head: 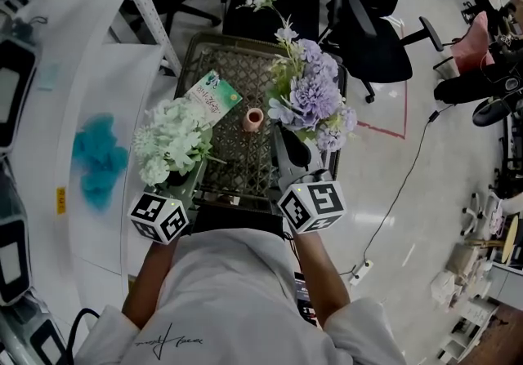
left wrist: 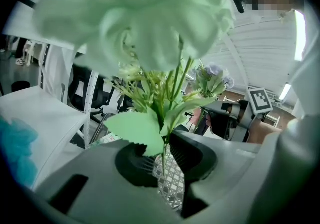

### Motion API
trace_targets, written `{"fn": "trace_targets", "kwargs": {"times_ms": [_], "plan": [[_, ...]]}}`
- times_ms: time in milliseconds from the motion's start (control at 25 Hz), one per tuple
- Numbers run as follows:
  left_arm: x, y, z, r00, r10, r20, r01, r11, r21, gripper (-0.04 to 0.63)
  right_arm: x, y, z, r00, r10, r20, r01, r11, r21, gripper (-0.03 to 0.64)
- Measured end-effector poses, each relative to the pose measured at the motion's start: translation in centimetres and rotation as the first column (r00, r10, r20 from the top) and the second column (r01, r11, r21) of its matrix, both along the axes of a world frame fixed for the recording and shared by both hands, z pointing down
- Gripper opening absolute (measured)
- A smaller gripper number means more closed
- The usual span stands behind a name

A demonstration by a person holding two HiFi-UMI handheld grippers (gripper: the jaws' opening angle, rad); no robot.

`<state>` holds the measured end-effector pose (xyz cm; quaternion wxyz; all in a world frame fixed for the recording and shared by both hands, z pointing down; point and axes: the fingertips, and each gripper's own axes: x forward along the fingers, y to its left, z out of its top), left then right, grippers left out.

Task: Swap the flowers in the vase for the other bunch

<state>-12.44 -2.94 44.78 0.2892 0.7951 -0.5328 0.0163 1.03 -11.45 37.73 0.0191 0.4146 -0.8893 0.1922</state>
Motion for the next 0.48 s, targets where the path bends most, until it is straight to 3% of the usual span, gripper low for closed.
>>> {"fn": "trace_targets", "kwargs": {"times_ms": [480], "plan": [[0.4, -0.1, 0.9, 1.0, 0.018, -0.009, -0.018, 0.999, -0.041, 0.071, -1.2, -2.7, 0.4, 1.0, -0.003, 0.009, 0.003, 1.0, 0.011, 0.023]]}}
